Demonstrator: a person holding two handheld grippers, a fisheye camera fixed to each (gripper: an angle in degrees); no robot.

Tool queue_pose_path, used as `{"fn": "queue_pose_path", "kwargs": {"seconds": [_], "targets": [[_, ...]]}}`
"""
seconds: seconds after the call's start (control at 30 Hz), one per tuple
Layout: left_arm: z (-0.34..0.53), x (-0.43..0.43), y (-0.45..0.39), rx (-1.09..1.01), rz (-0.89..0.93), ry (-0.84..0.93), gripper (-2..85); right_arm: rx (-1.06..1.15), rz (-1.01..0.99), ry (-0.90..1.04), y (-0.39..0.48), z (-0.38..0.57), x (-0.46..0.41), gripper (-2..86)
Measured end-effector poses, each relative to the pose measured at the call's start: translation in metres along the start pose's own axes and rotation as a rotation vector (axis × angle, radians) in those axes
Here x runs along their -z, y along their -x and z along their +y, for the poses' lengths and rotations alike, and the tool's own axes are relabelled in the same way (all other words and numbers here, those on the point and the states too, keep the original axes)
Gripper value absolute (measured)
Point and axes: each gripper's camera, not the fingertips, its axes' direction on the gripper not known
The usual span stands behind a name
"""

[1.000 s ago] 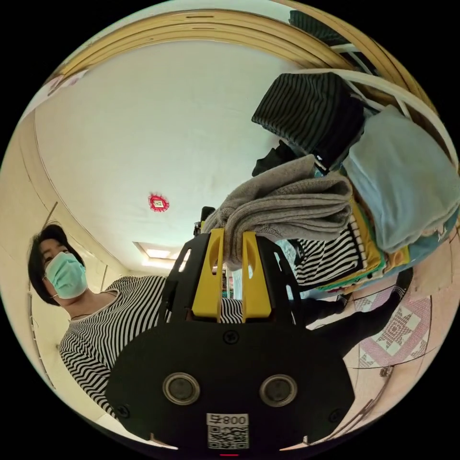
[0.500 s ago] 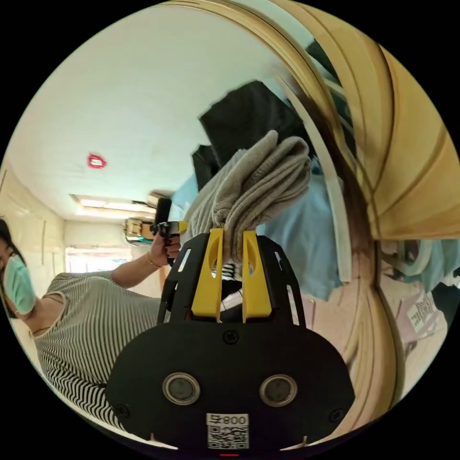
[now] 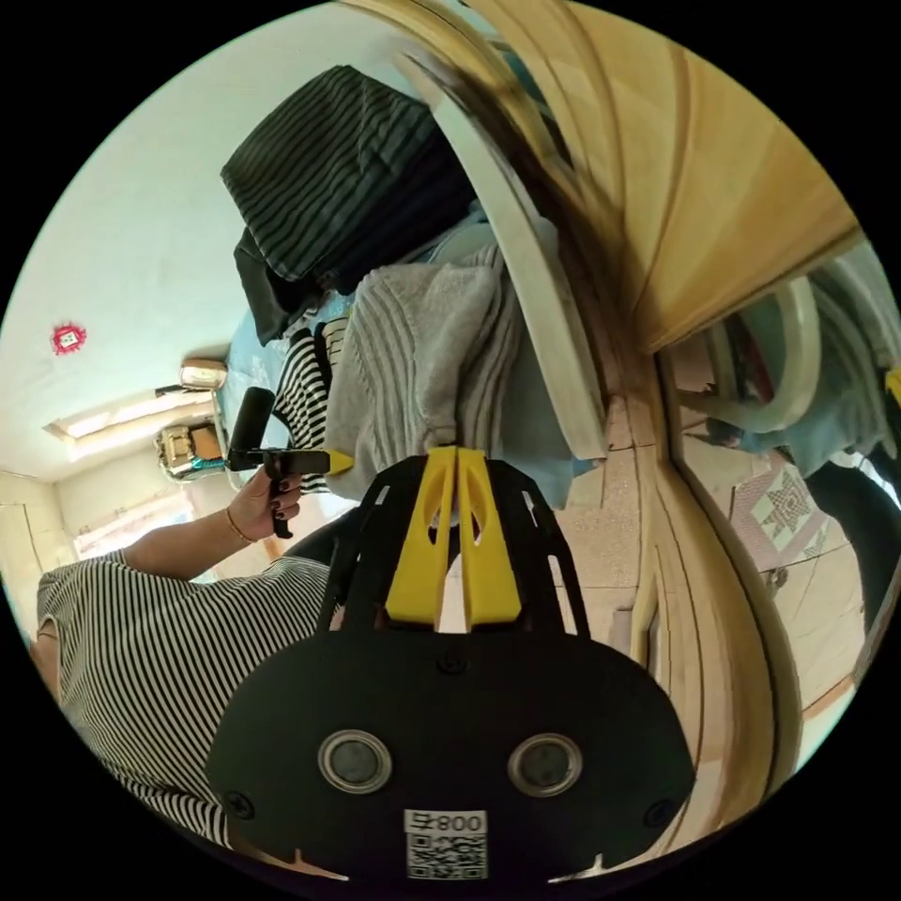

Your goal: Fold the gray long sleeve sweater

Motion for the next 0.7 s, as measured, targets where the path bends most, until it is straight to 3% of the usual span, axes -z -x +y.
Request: {"fn": "queue_pose_path", "kwargs": {"seconds": [0.13,0.4,0.57,0.7], "targets": [[0.01,0.003,-0.034,-0.042,-0.088,-0.011,13.8,0.084,0.068,-0.099,0.06,0.016,0.028,0.9],[0.057,0.025,-0.105,-0.195,-0.24,-0.106,8.8,0.158,0.227,0.124,0.109,-0.008,-0.052,0.1],[0.039,-0.031,-0.128,-0.279,-0.46,0.126,3.0,0.127,0.229,0.138,0.103,-0.018,-0.052,0.1],[0.046,-0.036,-0.132,-0.298,-0.467,0.177,0.9,0.135,0.254,0.177,0.106,-0.02,-0.051,0.1]]}}
